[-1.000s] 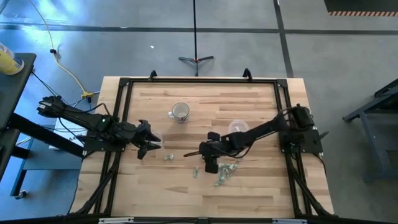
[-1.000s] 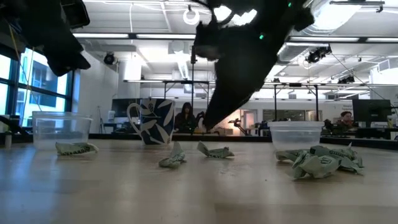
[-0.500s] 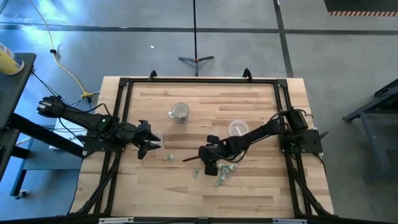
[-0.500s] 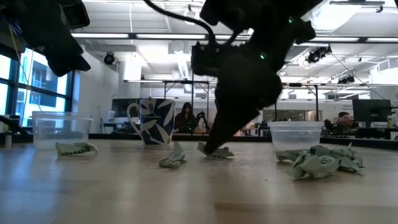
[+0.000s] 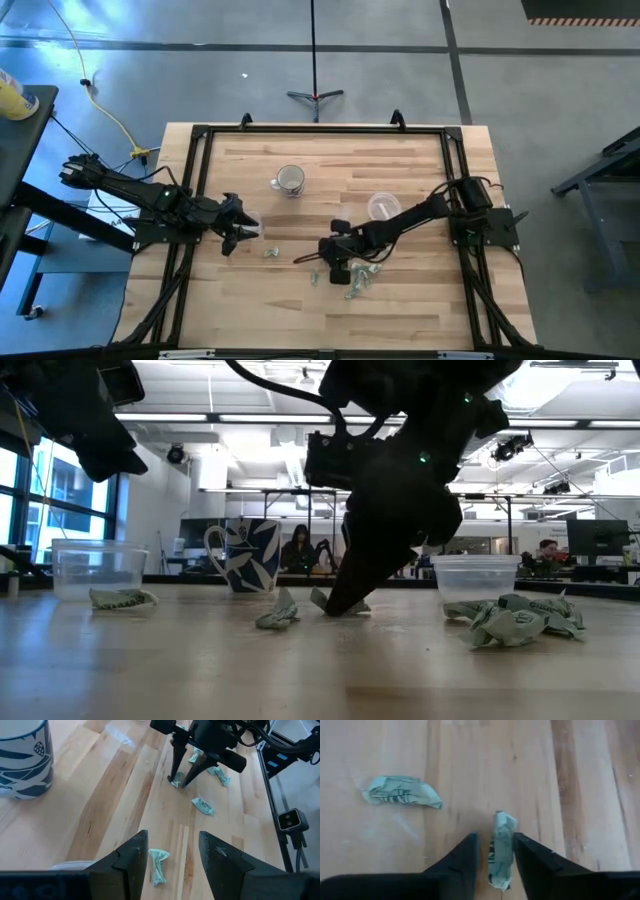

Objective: Pick and place Stevia / Truvia into bins
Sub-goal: Put the green stevia packet into the right transparent container

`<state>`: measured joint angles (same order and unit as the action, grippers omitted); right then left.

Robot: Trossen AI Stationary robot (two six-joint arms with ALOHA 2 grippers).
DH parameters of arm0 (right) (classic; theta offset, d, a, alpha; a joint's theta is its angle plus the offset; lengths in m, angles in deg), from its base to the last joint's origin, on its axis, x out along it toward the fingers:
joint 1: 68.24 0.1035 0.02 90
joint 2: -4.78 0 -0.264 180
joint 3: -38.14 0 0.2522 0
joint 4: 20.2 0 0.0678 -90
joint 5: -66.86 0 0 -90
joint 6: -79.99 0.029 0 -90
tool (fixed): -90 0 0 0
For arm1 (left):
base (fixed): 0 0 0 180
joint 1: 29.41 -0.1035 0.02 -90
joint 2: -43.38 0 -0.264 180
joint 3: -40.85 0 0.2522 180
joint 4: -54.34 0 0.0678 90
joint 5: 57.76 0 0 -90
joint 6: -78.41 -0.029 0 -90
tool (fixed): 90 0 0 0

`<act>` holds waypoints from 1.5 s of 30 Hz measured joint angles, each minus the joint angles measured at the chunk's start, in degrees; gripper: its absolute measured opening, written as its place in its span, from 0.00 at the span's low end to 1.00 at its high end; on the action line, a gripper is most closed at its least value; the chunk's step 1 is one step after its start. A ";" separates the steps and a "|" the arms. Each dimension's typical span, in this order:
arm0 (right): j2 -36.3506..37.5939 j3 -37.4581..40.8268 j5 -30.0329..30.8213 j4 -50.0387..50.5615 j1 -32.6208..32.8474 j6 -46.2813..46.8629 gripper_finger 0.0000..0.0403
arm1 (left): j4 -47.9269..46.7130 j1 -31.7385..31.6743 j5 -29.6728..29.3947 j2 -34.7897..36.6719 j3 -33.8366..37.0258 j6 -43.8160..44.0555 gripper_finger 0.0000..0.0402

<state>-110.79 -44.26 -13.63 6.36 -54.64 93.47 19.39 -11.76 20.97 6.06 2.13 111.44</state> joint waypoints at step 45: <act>5.42 -11.59 -3.05 12.12 -8.49 7.94 0.00 | -0.42 0.00 1.36 0.00 0.00 4.94 0.53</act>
<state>-105.37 -55.85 -16.68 18.47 -63.14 101.42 18.97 -11.76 22.33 6.06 2.13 116.38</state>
